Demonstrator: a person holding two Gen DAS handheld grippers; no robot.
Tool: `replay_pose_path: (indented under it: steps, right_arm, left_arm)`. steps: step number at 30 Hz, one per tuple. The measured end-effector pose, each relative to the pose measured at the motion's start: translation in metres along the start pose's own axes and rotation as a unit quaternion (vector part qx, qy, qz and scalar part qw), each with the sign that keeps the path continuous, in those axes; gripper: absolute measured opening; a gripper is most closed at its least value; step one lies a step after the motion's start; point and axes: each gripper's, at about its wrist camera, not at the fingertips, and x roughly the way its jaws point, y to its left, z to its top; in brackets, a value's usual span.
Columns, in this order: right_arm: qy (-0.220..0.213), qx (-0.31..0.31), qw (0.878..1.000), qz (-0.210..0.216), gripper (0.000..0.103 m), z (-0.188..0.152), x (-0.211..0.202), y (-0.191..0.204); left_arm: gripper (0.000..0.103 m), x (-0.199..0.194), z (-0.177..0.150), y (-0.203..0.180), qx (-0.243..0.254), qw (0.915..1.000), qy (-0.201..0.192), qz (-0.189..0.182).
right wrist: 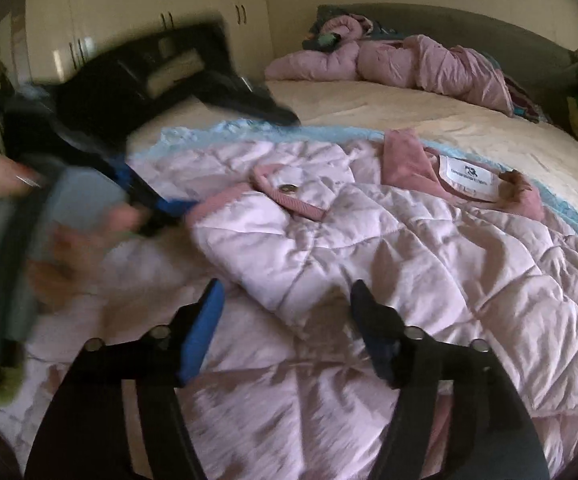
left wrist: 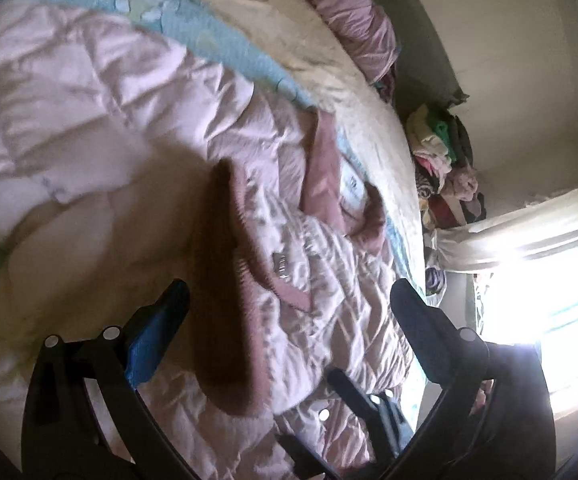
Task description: Fold large clothes
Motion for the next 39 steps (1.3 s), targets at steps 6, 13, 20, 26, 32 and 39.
replay_pose_path:
  steps: [6,13,20,26,32,39]
  right_arm:
    - [-0.001,0.074,0.997,0.020,0.070,-0.002,-0.031,-0.017]
    - [-0.018,0.141,0.990,-0.013,0.070,-0.019,-0.072,-0.050]
    - [-0.076,0.172,0.977,-0.099,0.070,-0.009,-0.115,-0.092]
    - [-0.070,0.210,0.955,-0.198,0.070,0.002,-0.120,-0.147]
    - [-0.014,0.183,0.955,-0.232,0.070,0.007,-0.089,-0.181]
    - [0.041,0.210,0.949,-0.233,0.070,-0.006,-0.056,-0.205]
  left_arm:
    - [0.092,0.018,-0.002,0.005,0.020,0.9997,-0.004,0.013]
    - [0.013,0.009,-0.007,-0.023,0.100,0.9938,-0.032,0.036]
    - [0.012,-0.033,-0.003,-0.065,0.199,0.9726,-0.110,0.049]
    - [0.012,-0.005,-0.002,-0.037,0.213,0.9656,-0.093,0.117]
    - [0.013,0.009,-0.002,-0.019,0.219,0.9612,-0.076,0.150]
    - [0.014,0.015,-0.005,-0.016,0.228,0.9573,-0.071,0.162]
